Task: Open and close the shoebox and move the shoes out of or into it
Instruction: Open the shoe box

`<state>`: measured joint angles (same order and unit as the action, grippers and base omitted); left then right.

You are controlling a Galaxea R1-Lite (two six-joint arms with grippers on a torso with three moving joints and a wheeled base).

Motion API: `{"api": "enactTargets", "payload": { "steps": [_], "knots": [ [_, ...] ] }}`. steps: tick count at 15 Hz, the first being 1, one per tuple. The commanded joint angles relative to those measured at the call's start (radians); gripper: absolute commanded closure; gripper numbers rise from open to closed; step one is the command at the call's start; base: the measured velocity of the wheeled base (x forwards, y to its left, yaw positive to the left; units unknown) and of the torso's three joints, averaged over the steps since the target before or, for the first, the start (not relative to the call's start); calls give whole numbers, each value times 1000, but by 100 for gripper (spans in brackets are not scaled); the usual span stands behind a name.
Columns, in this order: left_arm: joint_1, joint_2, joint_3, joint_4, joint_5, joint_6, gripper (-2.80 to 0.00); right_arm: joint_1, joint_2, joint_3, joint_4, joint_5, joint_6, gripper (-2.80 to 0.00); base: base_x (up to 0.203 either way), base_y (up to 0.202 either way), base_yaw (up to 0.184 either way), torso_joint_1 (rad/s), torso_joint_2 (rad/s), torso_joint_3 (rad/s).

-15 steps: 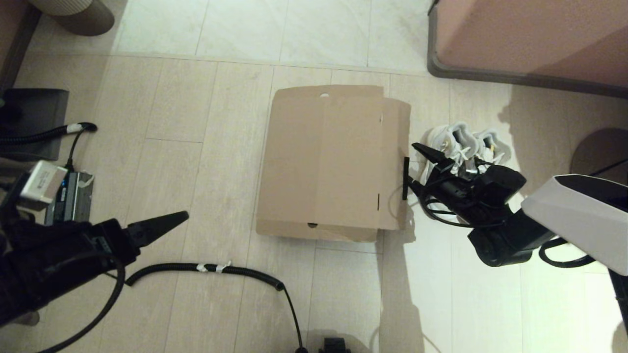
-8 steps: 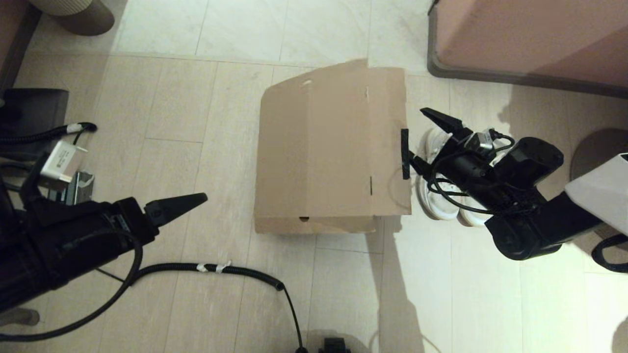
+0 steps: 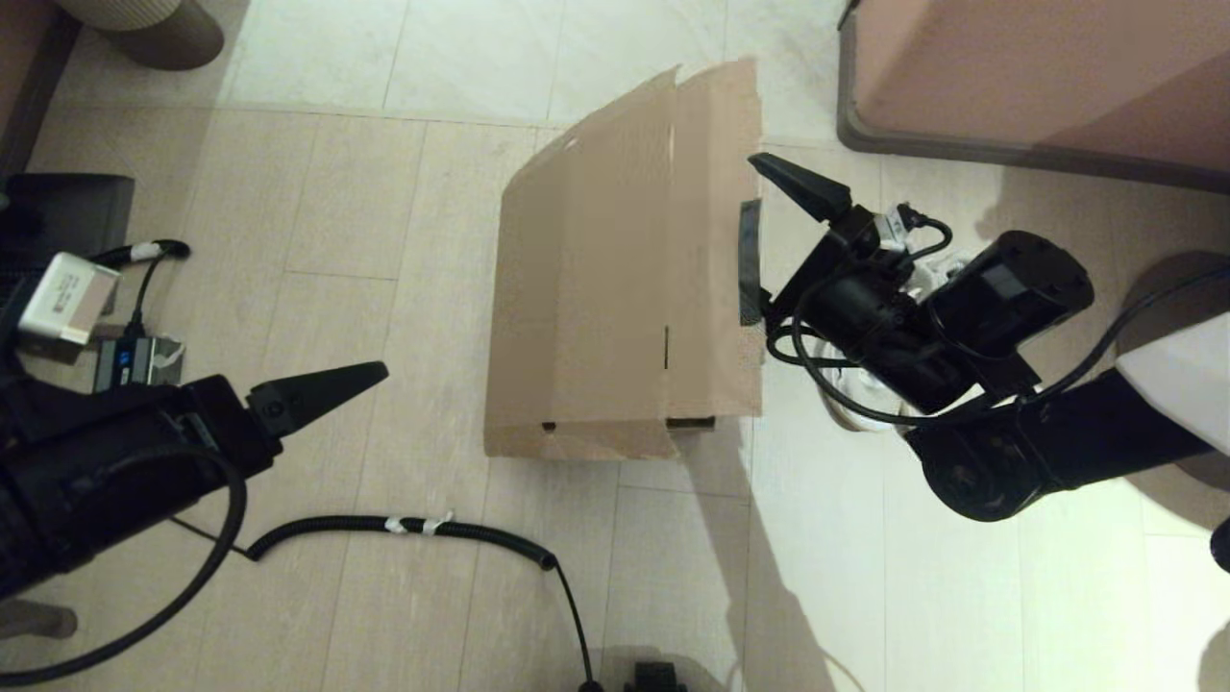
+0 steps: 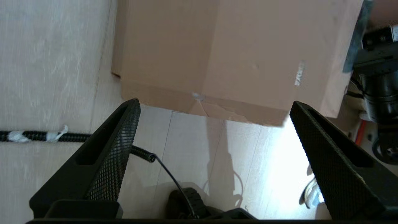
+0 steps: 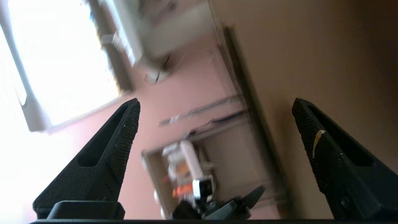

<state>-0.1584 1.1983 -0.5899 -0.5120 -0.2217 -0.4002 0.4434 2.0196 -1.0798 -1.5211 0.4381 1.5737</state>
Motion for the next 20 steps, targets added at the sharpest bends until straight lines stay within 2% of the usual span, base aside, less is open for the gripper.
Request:
{"api": "enactTargets", "payload": {
  "steps": [1,2,3,6,8,10,11,12,13,14,15,16,18,20],
  "knots": [
    [-39,-25,-6,-4,-1,-1,-280,55,3,-35,-8,2,-12,-280,0,0,0,0,0,0],
    [-71,-36,-11,-6,-2,6,-280,83,14,-71,7,2,-36,-280,0,0,0,0,0,0],
    [-91,-47,-9,-8,-5,40,-280,110,28,-102,27,2,-50,-280,0,0,0,0,0,0],
    [-119,-65,61,-10,-11,308,-280,178,80,-224,86,2,-63,-280,0,0,0,0,0,0],
    [-171,-87,81,-10,-34,337,-280,212,95,-285,125,2,-64,-280,0,0,0,0,0,0],
    [-217,-115,101,-10,-96,349,-280,239,117,-370,174,3,-64,-280,0,0,0,0,0,0],
    [-233,-128,131,-9,-110,386,-280,252,135,-423,209,4,-64,-280,0,0,0,0,0,0],
    [-239,-132,164,-8,-112,465,-280,262,162,-475,242,4,-64,-280,0,0,0,0,0,0],
    [-240,-136,205,-9,-108,576,-280,273,193,-525,272,4,-64,-280,0,0,0,0,0,0],
    [-240,-142,245,-10,-97,670,-280,284,219,-568,300,4,-65,-280,0,0,0,0,0,0],
    [-240,-152,279,-11,-73,737,-280,295,247,-609,328,4,-69,-280,0,0,0,0,0,0],
    [-240,-153,295,-11,-33,769,-280,305,274,-654,358,5,-75,-280,0,0,0,0,0,0],
    [-238,-121,262,-11,76,799,-280,334,331,-745,424,8,-81,-280,0,0,0,0,0,0],
    [-241,-89,211,-12,108,794,-280,353,370,-822,449,18,-82,-280,0,0,0,0,0,0]
  ]
}}
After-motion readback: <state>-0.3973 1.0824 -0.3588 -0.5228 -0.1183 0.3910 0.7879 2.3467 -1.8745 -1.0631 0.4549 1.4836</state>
